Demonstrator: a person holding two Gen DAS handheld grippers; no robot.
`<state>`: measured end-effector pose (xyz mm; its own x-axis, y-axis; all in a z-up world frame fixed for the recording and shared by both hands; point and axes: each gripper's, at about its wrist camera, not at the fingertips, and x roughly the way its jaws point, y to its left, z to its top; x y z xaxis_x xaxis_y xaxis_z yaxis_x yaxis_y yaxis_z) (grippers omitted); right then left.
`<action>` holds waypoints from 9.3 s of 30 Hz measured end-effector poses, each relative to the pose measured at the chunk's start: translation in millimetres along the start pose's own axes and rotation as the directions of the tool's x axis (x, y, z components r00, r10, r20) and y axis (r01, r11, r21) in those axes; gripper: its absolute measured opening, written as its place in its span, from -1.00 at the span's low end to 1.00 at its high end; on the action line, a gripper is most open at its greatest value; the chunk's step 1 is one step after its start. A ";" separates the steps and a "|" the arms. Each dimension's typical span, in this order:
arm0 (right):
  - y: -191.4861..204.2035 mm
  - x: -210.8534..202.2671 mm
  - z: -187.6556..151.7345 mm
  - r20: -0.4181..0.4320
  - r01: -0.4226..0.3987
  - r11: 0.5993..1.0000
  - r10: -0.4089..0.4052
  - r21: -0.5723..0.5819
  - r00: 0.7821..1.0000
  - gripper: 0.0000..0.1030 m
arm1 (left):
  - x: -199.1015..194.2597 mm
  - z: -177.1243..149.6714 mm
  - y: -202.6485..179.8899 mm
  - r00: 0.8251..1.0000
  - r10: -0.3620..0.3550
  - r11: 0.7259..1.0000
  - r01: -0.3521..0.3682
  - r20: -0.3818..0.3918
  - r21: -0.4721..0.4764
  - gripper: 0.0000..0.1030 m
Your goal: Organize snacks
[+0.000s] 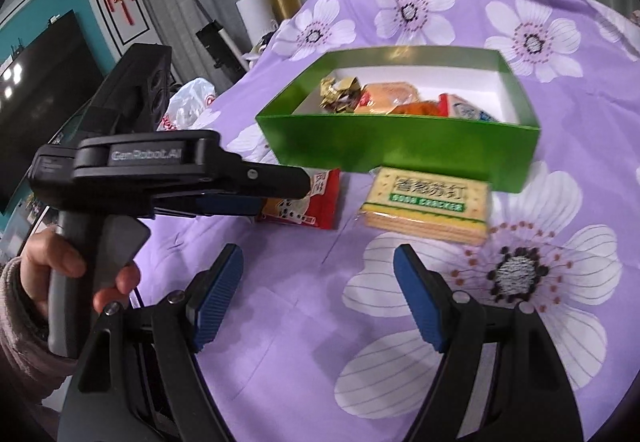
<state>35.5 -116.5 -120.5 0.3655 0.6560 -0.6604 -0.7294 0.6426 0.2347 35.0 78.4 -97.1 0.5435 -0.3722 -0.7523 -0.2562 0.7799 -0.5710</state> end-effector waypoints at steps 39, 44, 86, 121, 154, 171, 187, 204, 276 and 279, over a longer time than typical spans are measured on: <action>4.2 81.0 18.4 -0.099 -0.052 0.998 0.049 -0.027 0.994 -0.46 | 7.7 2.8 21.0 0.999 0.039 0.994 -0.041 0.023 0.102 -0.19; 7.9 69.2 15.1 -0.073 -0.041 0.998 0.038 -0.045 0.997 -0.49 | -1.4 -4.6 9.7 0.999 0.034 0.989 -0.039 0.035 0.145 -0.19; -1.1 -30.3 -1.6 0.110 0.008 0.999 -0.004 -0.034 0.994 -0.48 | -33.2 -38.4 -98.3 0.991 0.043 0.906 -0.093 0.129 0.413 -0.19; -2.6 -41.8 1.4 0.146 0.024 0.999 -0.020 -0.031 0.989 -0.48 | -36.8 -38.4 -112.0 0.985 0.041 0.881 -0.115 0.168 0.460 -0.19; -14.8 -19.9 41.0 0.167 0.046 0.997 -0.037 -0.054 0.985 -0.48 | -26.6 12.5 -110.7 0.975 0.028 0.870 -0.133 0.222 0.474 -0.19; -35.0 7.8 94.1 0.185 0.072 0.995 -0.056 -0.076 0.981 -0.47 | -14.1 72.4 -104.8 0.972 -0.014 0.885 -0.096 0.233 0.456 -0.19; -49.3 60.3 125.2 0.070 0.066 0.995 -0.061 -0.072 0.996 -0.45 | 20.9 113.9 -70.3 0.988 0.008 0.935 -0.063 0.155 0.349 -0.19; -54.1 76.2 124.1 0.000 0.095 0.994 -0.095 -0.052 0.995 -0.32 | 37.2 115.2 -62.2 0.992 0.042 0.946 -0.078 0.120 0.315 -0.19; -85.4 -0.2 -11.9 -0.015 0.176 0.980 -0.175 0.095 0.984 0.48 | 39.5 -4.5 -71.8 0.990 0.142 0.921 -0.139 0.021 0.365 0.58; -87.2 4.4 -9.3 -0.018 0.177 0.981 -0.176 0.085 0.984 0.48 | 45.0 -1.1 -72.5 0.991 0.135 0.922 -0.131 0.013 0.366 0.58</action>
<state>95.3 -173.3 -150.5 0.4780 0.5256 -0.7038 -0.6013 0.7799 0.1741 77.1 4.5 -89.9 0.5139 -0.2569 -0.8185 -0.0149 0.9513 -0.3079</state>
